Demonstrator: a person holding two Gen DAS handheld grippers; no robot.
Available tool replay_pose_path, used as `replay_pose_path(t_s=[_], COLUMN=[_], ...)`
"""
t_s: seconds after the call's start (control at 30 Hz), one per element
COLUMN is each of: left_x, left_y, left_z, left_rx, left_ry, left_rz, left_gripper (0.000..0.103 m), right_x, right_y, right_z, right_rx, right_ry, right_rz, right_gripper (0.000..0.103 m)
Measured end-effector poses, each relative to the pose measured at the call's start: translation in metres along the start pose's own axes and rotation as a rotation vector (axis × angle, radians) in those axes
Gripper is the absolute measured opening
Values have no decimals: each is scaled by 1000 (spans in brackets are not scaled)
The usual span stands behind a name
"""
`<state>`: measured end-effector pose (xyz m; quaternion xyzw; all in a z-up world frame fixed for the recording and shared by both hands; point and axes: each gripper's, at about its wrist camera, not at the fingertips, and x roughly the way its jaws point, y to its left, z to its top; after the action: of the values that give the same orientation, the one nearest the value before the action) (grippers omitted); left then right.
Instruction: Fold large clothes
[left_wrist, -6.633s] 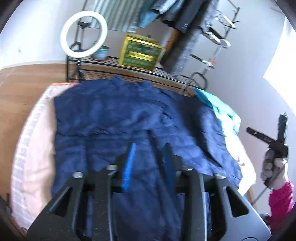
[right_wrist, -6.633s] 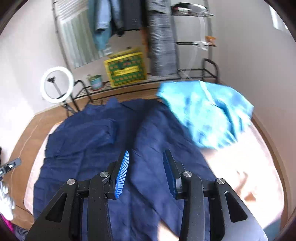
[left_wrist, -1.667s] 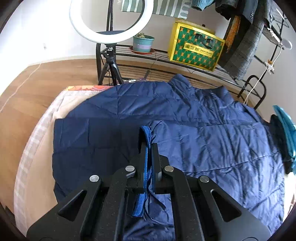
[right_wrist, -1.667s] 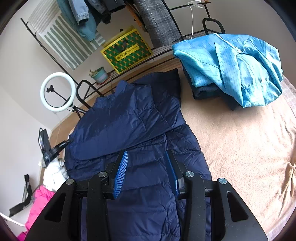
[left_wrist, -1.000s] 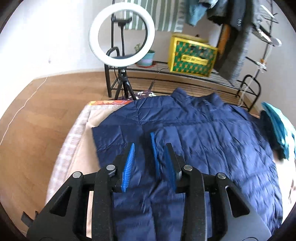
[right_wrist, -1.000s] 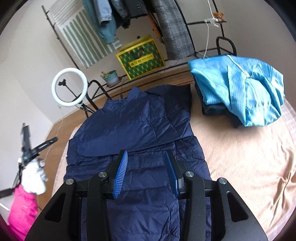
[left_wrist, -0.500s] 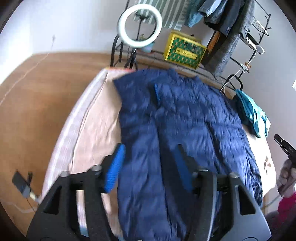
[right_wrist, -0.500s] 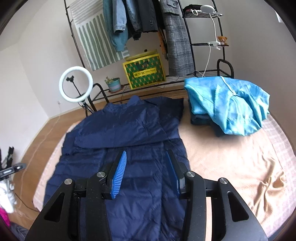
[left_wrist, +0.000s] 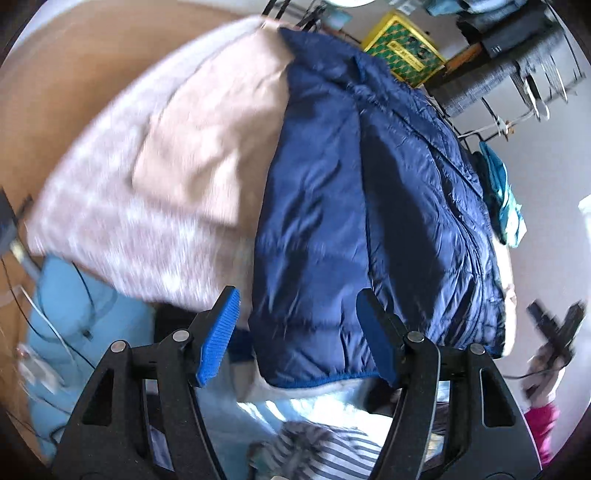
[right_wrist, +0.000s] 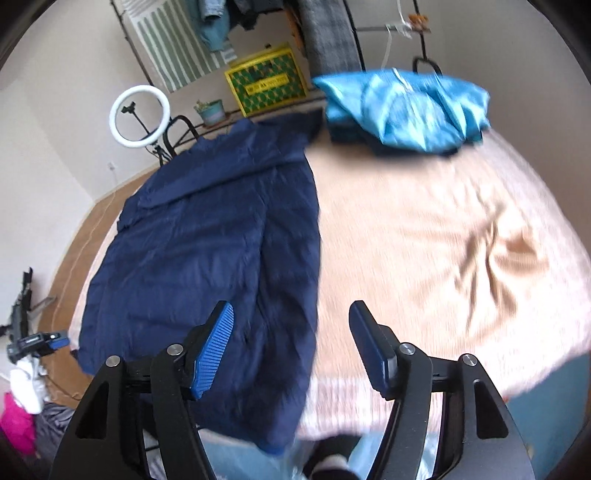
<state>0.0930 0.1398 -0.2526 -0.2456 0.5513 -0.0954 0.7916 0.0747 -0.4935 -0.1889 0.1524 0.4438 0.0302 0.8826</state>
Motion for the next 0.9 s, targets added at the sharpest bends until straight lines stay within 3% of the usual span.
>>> replay_pose_path(t_s=[0.37,0.53,0.6,0.63,0.7,0.73,0.77,0.9], left_x=[29,32,33,34,34,34,33,12], left_y=[24,18,16,16,16,14,13,9], left_z=[-25,-28,-28,-28,-28,-28,-29,-24], left_rx=[-159,-138,-132,-130,-123,-114,-109,-102], left_ry=[73,89,91,97,96,94,89,29], left_rz=[-118,-152,-150,-145,-138,-133,-127,-152], left_gripper=[67,66,45,40,23,18,12,5], right_x=[36,43,45,47,51,54,56,41], right_y=[-22,-18,-15,-13,-9,-7,-6,1], right_z=[-47,-65,-71,-73,-75,-76,-77,-66], right_rx=[138,187,196,196,188,185,188,178], right_ry=[210,279,300,310,329,345,359,305], right_rz=[93,170,192,196,212,224,246,285], right_gripper=[65,65,65,64,47,23,7,4])
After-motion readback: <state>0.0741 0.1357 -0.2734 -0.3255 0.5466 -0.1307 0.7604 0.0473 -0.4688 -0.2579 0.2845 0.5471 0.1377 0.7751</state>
